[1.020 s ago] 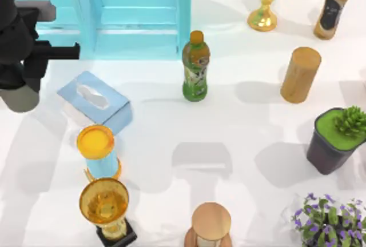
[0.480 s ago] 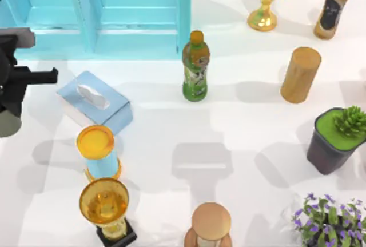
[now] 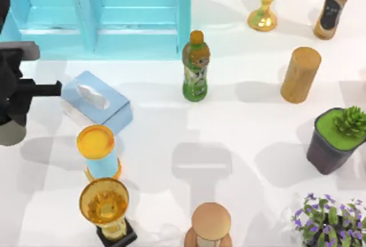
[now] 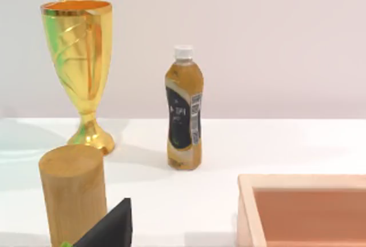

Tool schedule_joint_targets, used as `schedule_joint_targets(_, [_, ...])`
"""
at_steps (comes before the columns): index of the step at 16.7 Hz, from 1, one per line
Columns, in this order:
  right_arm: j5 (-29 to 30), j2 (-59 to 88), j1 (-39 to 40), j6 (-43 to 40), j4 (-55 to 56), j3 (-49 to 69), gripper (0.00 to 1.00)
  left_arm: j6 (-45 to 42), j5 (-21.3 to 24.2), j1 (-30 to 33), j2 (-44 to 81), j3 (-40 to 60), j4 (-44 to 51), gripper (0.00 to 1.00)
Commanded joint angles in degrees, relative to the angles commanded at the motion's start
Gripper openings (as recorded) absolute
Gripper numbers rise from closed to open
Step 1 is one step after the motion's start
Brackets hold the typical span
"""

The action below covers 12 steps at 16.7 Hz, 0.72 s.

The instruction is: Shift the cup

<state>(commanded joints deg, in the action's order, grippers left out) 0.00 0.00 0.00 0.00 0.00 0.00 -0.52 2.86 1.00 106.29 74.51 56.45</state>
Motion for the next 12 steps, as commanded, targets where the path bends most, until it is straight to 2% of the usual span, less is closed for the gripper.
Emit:
schedule_joint_targets(5, [0.0, 0.0, 0.0, 0.0, 0.0, 0.0, 1.00, -0.5, 0.1, -0.7, 1.9, -4.1, -6.4, 0.00])
schedule_joint_targets(10, [0.0, 0.0, 0.0, 0.0, 0.0, 0.0, 1.00, -0.7, 0.1, -0.8, 2.3, -4.7, -7.1, 0.00])
schedule_joint_targets(12, [0.0, 0.0, 0.0, 0.0, 0.0, 0.0, 1.00, -0.7, 0.1, -0.8, 2.3, -4.7, -7.1, 0.15])
